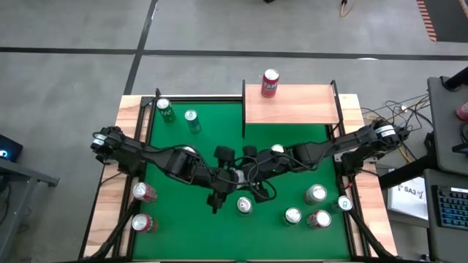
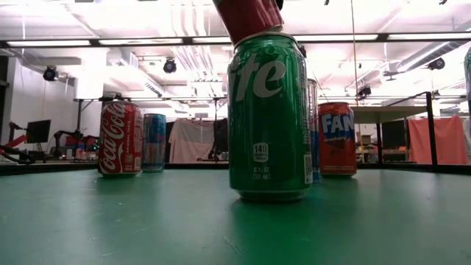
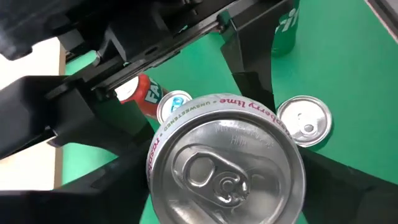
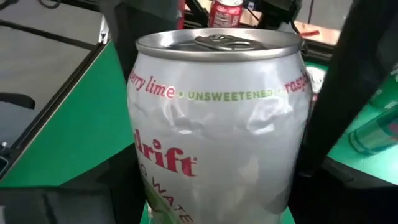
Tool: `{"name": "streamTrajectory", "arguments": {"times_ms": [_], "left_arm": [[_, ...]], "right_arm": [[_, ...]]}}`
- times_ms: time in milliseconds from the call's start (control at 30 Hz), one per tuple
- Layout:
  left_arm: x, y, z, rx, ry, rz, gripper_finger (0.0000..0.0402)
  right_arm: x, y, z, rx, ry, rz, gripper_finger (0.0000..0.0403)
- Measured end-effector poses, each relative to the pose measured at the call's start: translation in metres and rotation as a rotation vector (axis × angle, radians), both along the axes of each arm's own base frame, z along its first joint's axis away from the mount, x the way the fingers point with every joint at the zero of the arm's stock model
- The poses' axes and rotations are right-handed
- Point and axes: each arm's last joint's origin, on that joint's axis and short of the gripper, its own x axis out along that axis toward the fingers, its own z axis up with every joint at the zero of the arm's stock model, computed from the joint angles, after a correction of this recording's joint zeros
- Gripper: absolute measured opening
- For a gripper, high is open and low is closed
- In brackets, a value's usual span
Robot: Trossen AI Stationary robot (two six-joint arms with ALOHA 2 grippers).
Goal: Place canned beverage on shelf
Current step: Put the left pink-white soda can on the shelf
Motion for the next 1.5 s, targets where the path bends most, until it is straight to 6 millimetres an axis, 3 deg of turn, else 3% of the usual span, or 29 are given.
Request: {"name": "streamTrajectory", "arguments": {"times_ms": [67,167,467,700,967,1133,1300,1500], "left_arm": [[-0.001,0.0,0.001,0.005,-0.004,-0.004,0.0373],[-0.004,0.001,0.003,0.016,0.008,-0.012,0.0389],[-0.03,0.013,0.027,0.071,-0.037,0.065,0.0353],[-0.052,0.018,0.035,0.008,-0.098,0.088,0.0341],[-0.062,0.019,0.016,-0.052,-0.228,0.092,0.034],[-0.065,0.021,0.001,-0.102,-0.335,0.105,0.034],[-0.068,0.022,-0.013,-0.117,-0.398,0.121,0.0341],[-0.071,0.024,-0.027,-0.126,-0.422,0.125,0.0341]], "right_arm": [[0.0,0.0,-0.001,0.0,0.011,-0.004,0.0277],[-0.003,-0.003,0.001,0.003,0.018,-0.014,0.0277],[-0.024,-0.037,0.027,0.011,-0.019,-0.123,0.0277],[-0.059,-0.075,0.04,0.036,-0.126,-0.295,0.0277],[-0.115,-0.117,0.015,0.115,-0.27,-0.588,0.0277],[-0.151,-0.133,-0.009,0.091,-0.325,-0.937,0.0277],[-0.176,-0.136,-0.027,0.089,-0.362,-1.088,0.0277],[-0.19,-0.137,-0.038,0.066,-0.409,-1.2,0.0277]]}}
